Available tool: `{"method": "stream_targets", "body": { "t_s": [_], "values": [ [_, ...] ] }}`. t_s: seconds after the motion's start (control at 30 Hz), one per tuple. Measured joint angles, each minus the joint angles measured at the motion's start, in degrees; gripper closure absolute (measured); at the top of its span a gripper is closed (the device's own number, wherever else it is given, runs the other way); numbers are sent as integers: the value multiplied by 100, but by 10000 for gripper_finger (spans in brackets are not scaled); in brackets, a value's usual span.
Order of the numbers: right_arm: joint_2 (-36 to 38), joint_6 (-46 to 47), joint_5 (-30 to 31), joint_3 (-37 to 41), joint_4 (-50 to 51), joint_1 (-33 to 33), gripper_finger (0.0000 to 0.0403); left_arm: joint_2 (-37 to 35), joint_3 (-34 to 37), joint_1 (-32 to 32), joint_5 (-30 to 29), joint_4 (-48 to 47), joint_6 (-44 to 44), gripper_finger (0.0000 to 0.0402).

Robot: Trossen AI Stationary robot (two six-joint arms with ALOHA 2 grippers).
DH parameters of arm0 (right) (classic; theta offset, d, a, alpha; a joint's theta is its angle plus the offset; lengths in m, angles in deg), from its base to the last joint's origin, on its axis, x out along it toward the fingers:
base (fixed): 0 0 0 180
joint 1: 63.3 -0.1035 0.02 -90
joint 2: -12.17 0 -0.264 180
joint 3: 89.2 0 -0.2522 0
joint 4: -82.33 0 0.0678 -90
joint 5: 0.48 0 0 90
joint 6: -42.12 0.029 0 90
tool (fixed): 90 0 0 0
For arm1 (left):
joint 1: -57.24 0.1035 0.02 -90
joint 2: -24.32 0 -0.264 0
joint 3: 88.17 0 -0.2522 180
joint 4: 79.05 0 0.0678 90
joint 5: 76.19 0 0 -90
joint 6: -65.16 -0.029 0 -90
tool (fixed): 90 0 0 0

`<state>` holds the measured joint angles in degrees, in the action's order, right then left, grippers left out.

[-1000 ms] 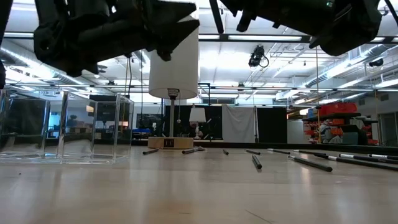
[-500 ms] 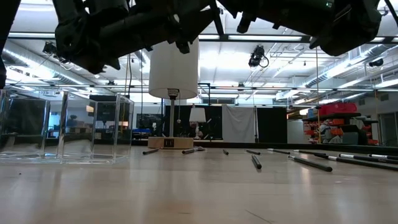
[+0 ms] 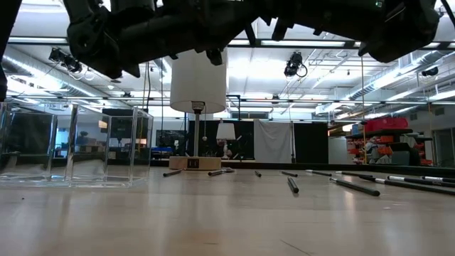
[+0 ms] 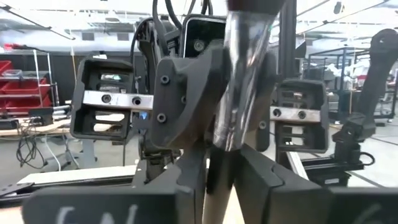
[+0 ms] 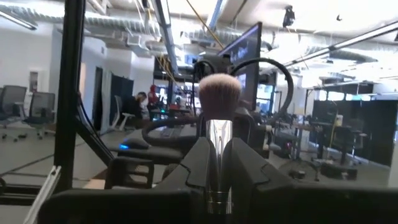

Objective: Put items in baskets/containers
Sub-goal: Put the blush brush in the transparent organizer

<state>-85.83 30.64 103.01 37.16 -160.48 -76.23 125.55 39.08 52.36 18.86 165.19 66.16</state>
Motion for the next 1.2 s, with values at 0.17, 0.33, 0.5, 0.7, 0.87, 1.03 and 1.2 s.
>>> {"method": "stream_targets", "body": {
  "t_s": [0.17, 0.33, 0.5, 0.7, 0.87, 1.03, 1.2],
  "values": [
    [0, 8, 87, -9, 124, -39, 373, -146, 79, 7, 248, -106, 21, 318],
    [4, 22, 106, -5, 160, -33, 373, -377, 77, 7, 275, -518, 28, 284],
    [7, 21, 121, -5, 198, -31, 373, -639, 79, 4, 281, -956, 21, 264],
    [7, 24, 116, -7, 219, -30, 373, -750, 79, 4, 250, -1047, -2, 289],
    [7, 92, 138, -7, 228, -33, 373, -750, 79, 7, 204, -1025, -98, 353],
    [11, 82, 110, -7, 265, -35, 373, -750, 79, -25, 209, -1021, -285, 354],
    [9, 72, 99, -1, 353, -35, 368, -752, 79, -48, 192, -1121, -375, 354]
  ]
}}
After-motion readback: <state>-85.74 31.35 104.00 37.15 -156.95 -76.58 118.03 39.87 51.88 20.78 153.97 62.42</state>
